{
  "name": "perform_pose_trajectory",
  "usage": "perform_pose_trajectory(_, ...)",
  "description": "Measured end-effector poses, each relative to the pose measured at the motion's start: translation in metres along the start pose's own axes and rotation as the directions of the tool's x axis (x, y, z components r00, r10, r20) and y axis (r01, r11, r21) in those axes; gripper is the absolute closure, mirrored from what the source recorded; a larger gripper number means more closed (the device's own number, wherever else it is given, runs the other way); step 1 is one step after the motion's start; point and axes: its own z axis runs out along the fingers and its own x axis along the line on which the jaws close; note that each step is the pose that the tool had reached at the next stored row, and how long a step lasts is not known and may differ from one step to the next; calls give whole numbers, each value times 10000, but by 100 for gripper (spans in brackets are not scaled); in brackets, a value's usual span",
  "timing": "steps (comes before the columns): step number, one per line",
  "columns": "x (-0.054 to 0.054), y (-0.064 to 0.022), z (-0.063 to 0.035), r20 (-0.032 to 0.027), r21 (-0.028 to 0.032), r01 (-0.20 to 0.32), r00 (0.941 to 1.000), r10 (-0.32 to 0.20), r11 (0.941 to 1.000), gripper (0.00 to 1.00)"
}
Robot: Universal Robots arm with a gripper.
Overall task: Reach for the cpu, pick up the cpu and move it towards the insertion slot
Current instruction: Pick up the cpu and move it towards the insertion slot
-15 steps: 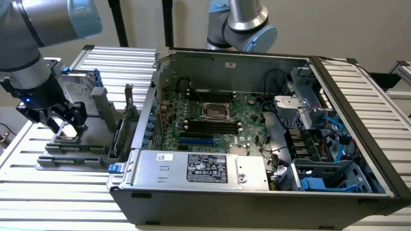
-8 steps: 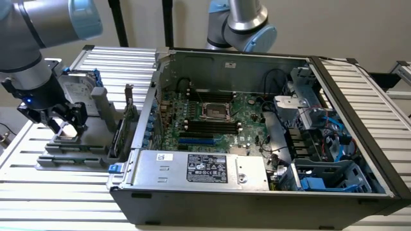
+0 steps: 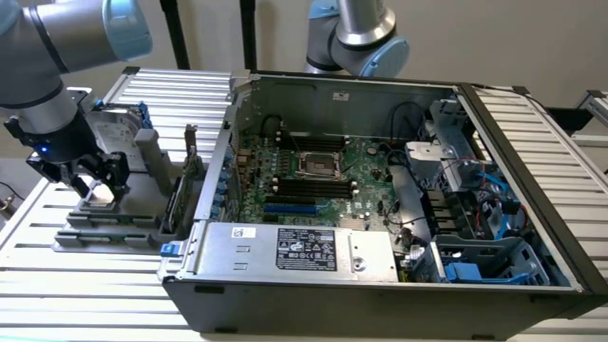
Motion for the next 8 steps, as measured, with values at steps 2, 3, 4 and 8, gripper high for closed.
perform_pose_trajectory(2,1,2,6,-9,-1,-2,10000,2,10000,35)
perform_pose_trajectory(3,2,2,8,-13,0,-2,10000,2,10000,35)
perform_pose_trajectory(4,2,2,9,-14,0,-2,10000,2,10000,35)
perform_pose_trajectory(8,1,7,13,-10,-3,-2,10000,2,10000,35)
